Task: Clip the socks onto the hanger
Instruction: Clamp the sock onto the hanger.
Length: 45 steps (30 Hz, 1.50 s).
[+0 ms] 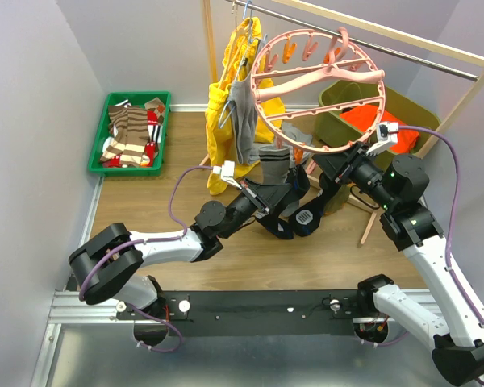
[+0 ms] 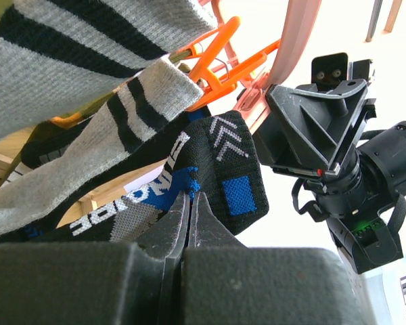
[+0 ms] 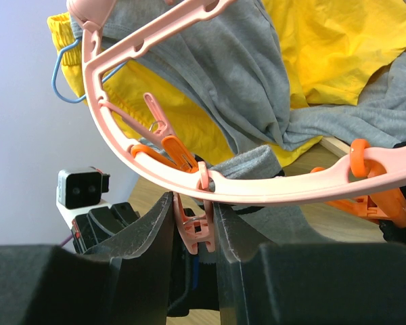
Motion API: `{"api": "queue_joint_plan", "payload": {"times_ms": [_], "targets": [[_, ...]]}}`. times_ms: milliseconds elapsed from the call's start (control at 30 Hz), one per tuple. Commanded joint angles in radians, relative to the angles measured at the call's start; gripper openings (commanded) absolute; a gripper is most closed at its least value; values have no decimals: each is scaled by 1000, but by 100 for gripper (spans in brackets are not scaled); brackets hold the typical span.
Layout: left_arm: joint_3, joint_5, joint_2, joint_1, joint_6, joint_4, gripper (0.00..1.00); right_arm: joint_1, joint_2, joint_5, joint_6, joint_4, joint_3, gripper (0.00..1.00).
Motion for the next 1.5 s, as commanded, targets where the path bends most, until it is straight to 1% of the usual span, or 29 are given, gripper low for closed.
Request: {"api": "queue_joint_plan", "payload": {"times_ms": [0, 200, 267, 367, 900, 1467], "targets": [[-4, -39, 3, -7, -8, 10, 0, 2, -5, -11, 0, 21, 4, 1], [-2, -52, -3, -8, -13, -33, 0, 2, -8, -2, -4, 21, 7, 1], [6, -65, -12, -7, -16, -77, 0, 2, -12, 4, -4, 18, 6, 1], [6, -73, -20, -5, -7, -81, 0, 0, -8, 3, -6, 20, 3, 1], [30, -32, 11, -7, 13, 62, 0, 2, -5, -7, -4, 21, -14, 1], [79, -13, 63, -8, 15, 69, 0, 2, -2, -42, 22, 47, -12, 1]]}}
